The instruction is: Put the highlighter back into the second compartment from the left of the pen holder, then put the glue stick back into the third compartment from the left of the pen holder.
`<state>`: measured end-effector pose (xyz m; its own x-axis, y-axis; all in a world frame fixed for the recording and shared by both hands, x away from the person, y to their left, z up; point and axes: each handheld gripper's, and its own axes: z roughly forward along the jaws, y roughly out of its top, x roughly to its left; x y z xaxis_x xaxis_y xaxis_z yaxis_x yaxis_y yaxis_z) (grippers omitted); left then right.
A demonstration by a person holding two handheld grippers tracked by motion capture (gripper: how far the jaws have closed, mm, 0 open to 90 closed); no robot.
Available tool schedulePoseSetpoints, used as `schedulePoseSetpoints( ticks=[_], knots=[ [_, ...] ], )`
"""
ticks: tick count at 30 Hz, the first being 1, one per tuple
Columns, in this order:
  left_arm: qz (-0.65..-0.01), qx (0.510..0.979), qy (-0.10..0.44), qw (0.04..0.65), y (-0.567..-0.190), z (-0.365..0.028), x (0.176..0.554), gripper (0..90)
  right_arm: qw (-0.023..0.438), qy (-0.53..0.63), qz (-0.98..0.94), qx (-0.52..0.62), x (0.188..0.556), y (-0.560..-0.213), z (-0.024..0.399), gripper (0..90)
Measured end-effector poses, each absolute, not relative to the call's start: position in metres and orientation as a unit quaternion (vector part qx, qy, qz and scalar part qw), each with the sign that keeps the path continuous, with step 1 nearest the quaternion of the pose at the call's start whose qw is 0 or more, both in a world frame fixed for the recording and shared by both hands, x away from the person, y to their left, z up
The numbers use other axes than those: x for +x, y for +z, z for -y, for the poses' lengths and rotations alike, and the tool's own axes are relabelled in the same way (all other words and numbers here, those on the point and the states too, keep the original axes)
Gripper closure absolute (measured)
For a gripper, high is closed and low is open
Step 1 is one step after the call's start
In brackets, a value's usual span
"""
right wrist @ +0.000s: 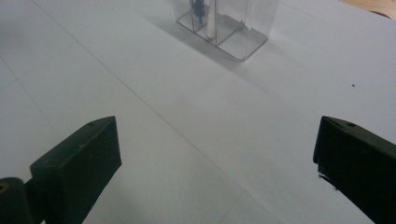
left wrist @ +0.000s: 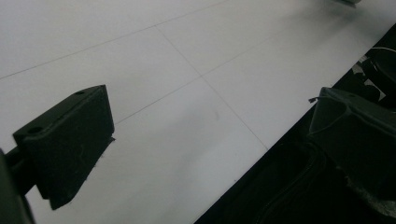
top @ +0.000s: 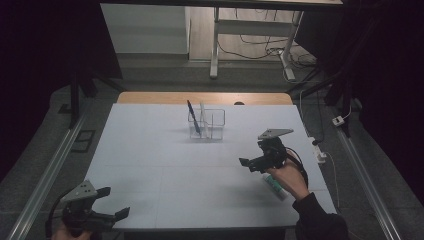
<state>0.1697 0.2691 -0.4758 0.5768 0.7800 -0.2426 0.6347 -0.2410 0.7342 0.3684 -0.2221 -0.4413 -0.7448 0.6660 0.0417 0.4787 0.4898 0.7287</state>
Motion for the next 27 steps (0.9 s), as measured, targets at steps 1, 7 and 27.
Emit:
schedulePoseSetpoints(
  ticks=[1, 7, 27],
  knots=[
    [-0.452, 0.783, 0.087, 0.419, -0.476, -0.269, 0.170, 0.0, 0.124, 0.380, -0.852, 0.338, 0.366, -0.441, 0.224, 0.4],
    [-0.451, 0.784, 0.086, 0.418, -0.476, -0.269, 0.170, 0.0, 0.125, 0.376, -0.850, 0.346, 0.354, -0.445, 0.233, 0.4],
    [-0.452, 0.785, 0.086, 0.416, -0.476, -0.268, 0.170, 0.0, 0.136, 0.347, -0.849, 0.375, 0.322, -0.454, 0.260, 0.5]
  ],
)
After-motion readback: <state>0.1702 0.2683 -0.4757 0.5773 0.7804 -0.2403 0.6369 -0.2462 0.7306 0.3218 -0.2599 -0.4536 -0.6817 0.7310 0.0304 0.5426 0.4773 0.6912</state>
